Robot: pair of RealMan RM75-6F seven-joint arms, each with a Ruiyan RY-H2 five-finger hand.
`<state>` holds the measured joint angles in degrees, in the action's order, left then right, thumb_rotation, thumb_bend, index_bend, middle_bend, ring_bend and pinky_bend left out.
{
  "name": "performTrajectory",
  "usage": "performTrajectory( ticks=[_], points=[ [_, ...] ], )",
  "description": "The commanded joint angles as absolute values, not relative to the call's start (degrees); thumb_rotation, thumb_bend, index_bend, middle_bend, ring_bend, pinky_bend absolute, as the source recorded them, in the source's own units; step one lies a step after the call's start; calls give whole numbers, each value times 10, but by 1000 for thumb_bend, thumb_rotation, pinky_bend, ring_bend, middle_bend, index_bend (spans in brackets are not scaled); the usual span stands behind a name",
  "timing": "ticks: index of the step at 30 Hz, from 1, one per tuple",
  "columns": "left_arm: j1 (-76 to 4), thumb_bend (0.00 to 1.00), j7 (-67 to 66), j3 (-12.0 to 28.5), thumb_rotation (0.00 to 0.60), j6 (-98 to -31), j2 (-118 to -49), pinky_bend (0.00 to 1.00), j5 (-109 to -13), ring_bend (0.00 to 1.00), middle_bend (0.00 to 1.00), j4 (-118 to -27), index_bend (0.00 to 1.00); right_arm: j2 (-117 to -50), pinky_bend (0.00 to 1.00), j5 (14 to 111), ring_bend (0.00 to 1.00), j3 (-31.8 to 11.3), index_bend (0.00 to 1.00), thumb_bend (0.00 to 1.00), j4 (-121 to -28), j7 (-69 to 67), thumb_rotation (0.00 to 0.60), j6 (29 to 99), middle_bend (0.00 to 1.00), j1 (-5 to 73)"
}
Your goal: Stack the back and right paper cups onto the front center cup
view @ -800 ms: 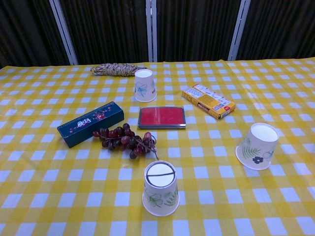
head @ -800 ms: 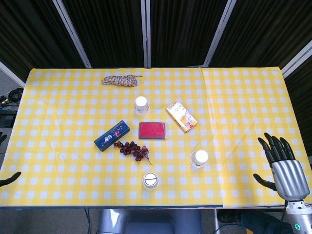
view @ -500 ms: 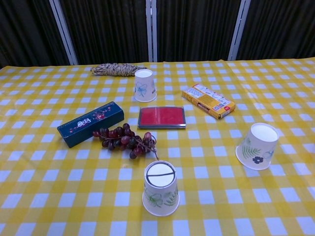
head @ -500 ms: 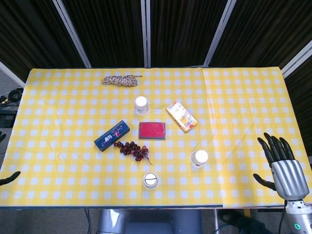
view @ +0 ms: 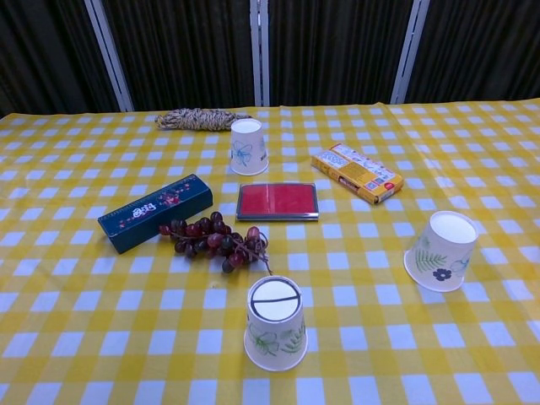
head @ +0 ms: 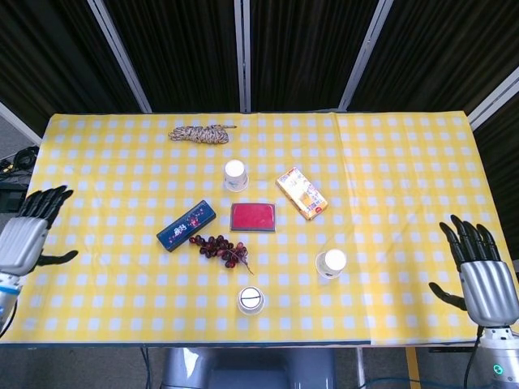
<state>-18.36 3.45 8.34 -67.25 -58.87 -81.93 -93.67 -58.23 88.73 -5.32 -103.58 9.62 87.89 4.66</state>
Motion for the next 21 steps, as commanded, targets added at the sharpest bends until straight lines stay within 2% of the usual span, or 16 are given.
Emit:
performTrajectory(
  ticks=[1, 9, 12, 17, 21],
  points=[
    [-299, 0, -16, 134, 600, -550, -635, 0, -778, 0, 0, -895, 0, -584, 0, 873, 0, -57, 0, 0, -1032, 103, 600, 876, 0, 46],
    [-457, 0, -6, 171, 600, -395, -731, 0, -757, 0, 0, -778, 0, -584, 0, 838, 0, -65, 0, 0, -1033, 123, 600, 868, 0, 46],
    [-518, 0, -6, 182, 600, -343, -786, 0, -740, 0, 0, -707, 0, -584, 0, 822, 0, -68, 0, 0, -1027, 126, 600, 859, 0, 49],
    [-588, 5, 5, 191, 600, -310, -878, 0, -726, 0, 0, -591, 10, -584, 0, 799, 0, -75, 0, 0, -1018, 122, 600, 851, 0, 51],
    [-636, 62, 22, 196, 600, -286, -944, 0, -720, 0, 0, -496, 38, -584, 0, 785, 0, -79, 0, 0, -1011, 117, 600, 847, 0, 52]
  ],
)
